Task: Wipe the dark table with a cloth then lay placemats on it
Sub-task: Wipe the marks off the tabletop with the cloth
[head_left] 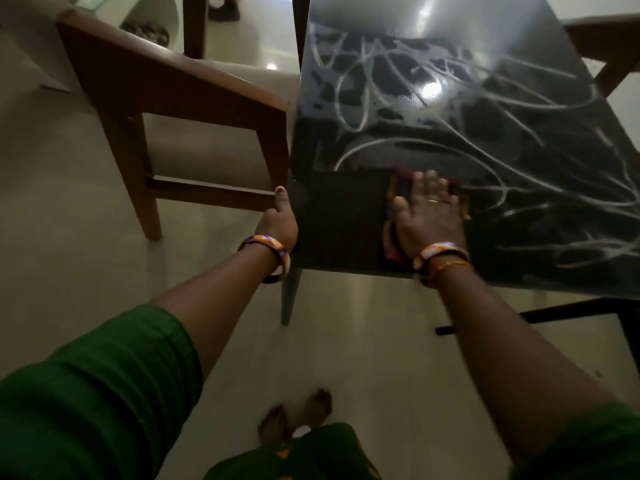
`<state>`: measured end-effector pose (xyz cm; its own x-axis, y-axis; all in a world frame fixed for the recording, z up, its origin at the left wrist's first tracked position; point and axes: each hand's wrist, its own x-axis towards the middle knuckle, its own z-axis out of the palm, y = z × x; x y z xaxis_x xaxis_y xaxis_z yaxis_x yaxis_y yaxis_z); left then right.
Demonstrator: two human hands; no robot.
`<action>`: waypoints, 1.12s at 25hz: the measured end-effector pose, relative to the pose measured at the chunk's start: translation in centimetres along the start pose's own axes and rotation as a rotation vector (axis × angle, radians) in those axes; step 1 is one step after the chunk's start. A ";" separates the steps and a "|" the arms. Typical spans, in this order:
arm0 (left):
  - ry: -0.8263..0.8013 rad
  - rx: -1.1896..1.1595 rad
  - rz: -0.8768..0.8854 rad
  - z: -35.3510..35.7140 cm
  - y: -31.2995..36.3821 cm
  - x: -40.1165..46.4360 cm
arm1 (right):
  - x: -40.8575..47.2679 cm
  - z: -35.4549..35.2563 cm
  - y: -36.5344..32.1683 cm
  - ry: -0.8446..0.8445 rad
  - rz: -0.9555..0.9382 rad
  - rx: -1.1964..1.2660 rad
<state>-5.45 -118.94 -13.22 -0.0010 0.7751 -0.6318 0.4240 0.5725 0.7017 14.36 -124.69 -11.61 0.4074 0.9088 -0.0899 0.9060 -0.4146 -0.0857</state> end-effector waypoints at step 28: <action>-0.003 -0.024 -0.076 -0.2 0.7 -0.9 | 3.8 0.6 -6.1 -0.028 -0.273 0.058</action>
<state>-5.33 -119.22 -12.09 -0.0293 0.7286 -0.6843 0.4008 0.6357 0.6597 10.33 -118.76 -12.04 0.1445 0.9860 -0.0834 0.9734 -0.1568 -0.1668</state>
